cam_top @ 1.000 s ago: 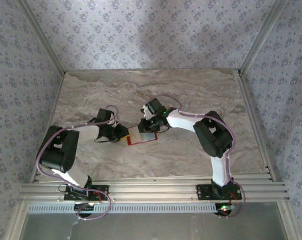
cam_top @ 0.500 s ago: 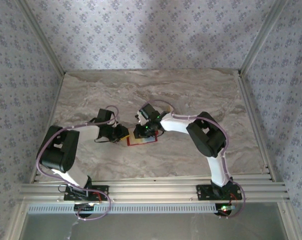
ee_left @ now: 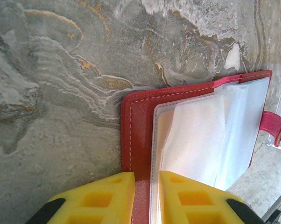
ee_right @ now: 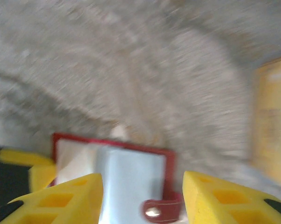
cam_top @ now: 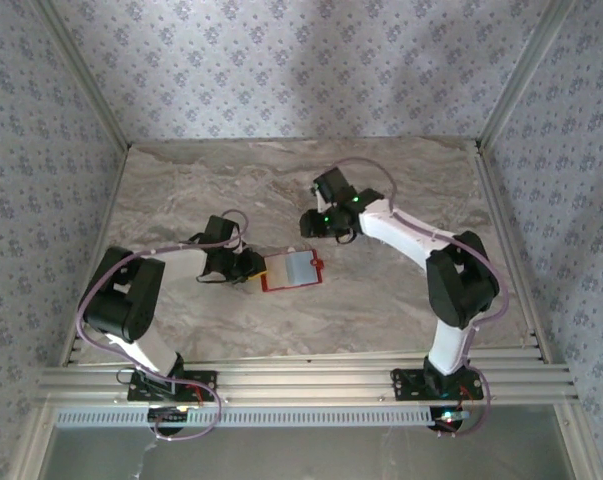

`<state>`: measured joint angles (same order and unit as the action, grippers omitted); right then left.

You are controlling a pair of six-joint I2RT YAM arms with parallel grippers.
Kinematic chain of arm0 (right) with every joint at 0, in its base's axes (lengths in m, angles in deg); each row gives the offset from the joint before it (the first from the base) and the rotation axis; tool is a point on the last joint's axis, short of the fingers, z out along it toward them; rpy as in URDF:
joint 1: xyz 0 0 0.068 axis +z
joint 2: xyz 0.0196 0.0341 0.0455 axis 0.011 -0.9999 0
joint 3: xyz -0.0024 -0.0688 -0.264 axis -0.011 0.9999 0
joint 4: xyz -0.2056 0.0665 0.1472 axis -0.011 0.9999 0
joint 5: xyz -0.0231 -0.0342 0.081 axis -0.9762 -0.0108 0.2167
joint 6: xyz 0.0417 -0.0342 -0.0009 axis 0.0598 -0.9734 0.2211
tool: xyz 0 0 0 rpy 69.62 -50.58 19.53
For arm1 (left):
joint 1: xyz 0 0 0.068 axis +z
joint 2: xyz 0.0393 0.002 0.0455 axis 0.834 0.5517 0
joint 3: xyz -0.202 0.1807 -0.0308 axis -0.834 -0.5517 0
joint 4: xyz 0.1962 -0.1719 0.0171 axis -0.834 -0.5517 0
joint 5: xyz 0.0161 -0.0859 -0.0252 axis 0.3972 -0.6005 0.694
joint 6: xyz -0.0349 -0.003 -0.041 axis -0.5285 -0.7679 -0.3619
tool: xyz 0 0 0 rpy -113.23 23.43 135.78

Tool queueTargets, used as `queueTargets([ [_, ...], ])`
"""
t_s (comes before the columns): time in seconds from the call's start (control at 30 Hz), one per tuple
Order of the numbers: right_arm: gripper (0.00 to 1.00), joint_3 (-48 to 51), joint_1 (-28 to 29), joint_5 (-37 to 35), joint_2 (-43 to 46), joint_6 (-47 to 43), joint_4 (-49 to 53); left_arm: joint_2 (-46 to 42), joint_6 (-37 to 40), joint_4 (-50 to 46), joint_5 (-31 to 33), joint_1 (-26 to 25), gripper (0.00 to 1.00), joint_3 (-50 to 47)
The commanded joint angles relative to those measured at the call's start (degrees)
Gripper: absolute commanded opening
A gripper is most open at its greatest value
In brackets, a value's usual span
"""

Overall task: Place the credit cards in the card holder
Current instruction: Pick up the credit card from the storage box.

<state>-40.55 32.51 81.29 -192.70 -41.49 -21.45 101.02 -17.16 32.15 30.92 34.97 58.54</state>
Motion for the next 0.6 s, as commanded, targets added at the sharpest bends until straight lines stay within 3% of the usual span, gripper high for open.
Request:
queueTargets([
  [0.0,0.52,-3.85,-2.91,-8.60,-2.19,-3.62,10.16,2.09,1.01,-3.59,1.48,-0.61,0.22,-0.14],
  [0.2,0.53,-8.68,-4.32,-12.67,-6.97,-5.10,13.38,2.44,0.93,-3.44,1.53,-0.61,0.22,-0.05],
  [0.57,0.53,-12.40,-5.72,-11.85,-13.03,-6.53,13.85,2.71,0.84,-3.26,1.22,-0.61,0.22,-0.05],
])
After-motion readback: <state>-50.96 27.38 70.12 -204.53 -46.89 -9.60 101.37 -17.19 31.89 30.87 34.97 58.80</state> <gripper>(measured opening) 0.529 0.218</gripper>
